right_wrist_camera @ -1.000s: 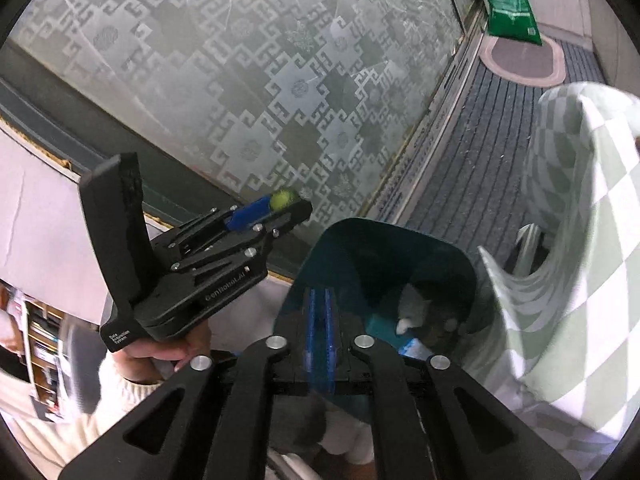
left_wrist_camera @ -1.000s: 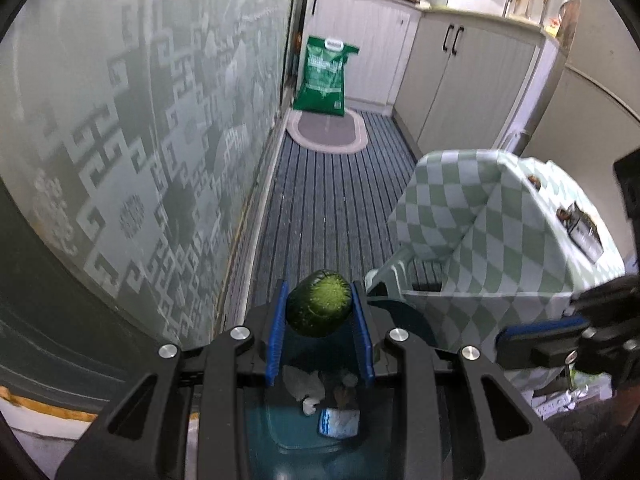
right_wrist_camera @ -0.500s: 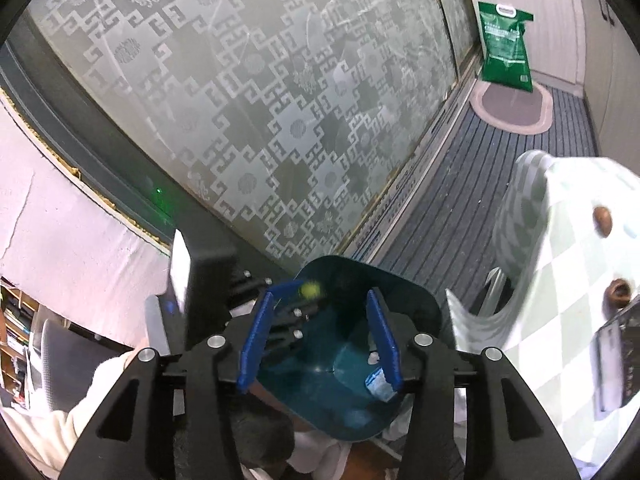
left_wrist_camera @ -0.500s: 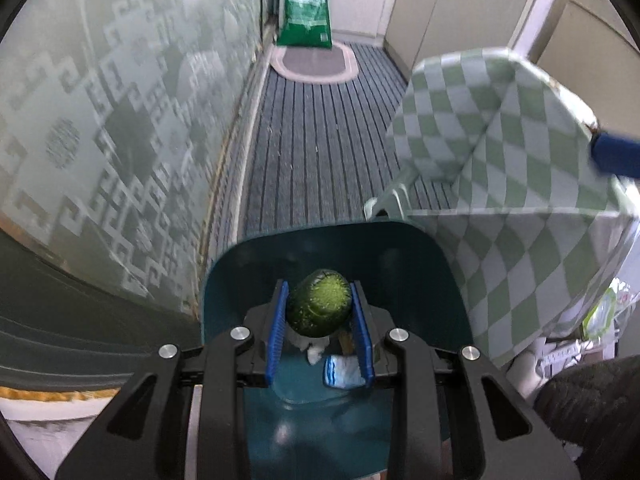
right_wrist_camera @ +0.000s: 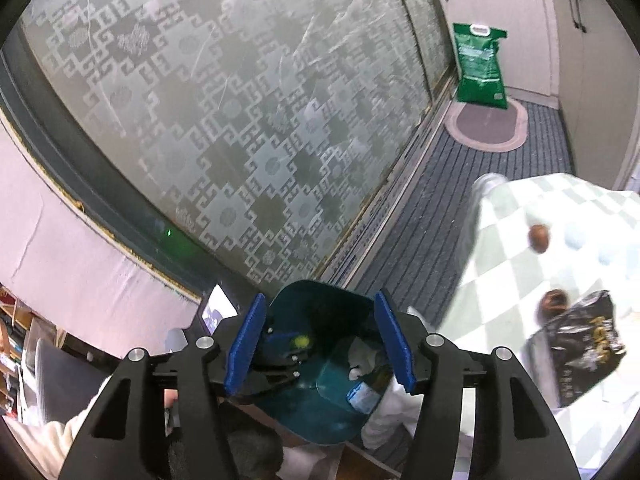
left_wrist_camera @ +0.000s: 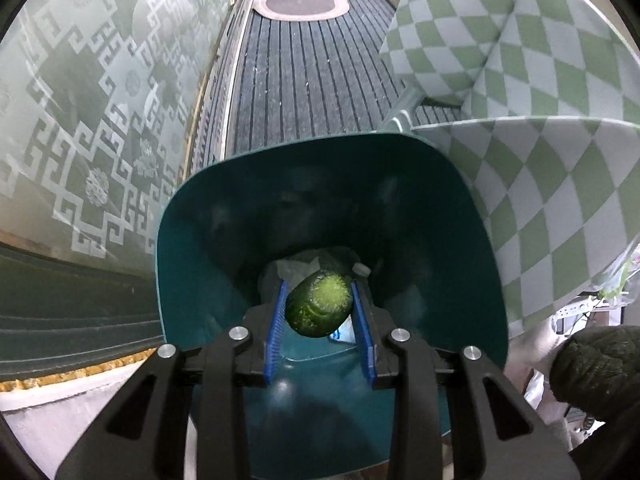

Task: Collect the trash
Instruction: 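Open the left tool to drop the green fruit into the bin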

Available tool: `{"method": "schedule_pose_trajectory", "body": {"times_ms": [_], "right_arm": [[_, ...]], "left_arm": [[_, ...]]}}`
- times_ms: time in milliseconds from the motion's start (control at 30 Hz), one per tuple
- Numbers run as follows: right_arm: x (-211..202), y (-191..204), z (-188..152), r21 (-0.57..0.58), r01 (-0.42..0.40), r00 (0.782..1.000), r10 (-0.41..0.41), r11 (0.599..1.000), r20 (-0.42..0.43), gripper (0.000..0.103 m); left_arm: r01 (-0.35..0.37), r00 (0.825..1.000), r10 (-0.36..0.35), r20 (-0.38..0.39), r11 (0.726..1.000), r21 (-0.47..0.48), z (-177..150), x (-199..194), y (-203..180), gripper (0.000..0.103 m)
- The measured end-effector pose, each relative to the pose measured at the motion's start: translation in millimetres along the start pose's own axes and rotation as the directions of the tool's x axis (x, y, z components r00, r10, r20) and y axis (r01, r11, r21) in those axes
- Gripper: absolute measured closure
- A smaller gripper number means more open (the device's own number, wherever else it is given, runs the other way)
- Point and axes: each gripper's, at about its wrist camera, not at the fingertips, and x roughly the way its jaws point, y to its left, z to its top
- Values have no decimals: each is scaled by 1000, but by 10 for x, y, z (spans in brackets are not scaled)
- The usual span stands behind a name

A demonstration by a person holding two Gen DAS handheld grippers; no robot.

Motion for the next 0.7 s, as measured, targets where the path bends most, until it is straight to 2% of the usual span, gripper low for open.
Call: {"method": "schedule_pose_trajectory", "body": {"times_ms": [67, 167, 333, 500, 700], "right_arm": [[-99, -46, 22, 6, 10, 1000, -10, 1000, 28, 42], [-251, -114, 50, 17, 15, 997, -16, 1000, 71, 40], [-455, -223, 80, 33, 34, 992, -38, 999, 122, 38], [-604, -343, 82, 56, 51, 986, -60, 997, 157, 34], [-747, -483, 57, 79, 73, 980, -86, 994, 181, 33]], "left_arm": [[-8, 1000, 8, -12, 1000, 0, -7, 30, 9, 68], [-14, 1000, 14, -23, 1000, 3, 19, 89, 2, 56], [-30, 999, 30, -13, 1000, 8, 36, 78, -18, 52], [-43, 998, 42, 54, 999, 25, 85, -37, -93, 45], [-36, 987, 33, 159, 999, 19, 158, -266, -169, 42]]}}
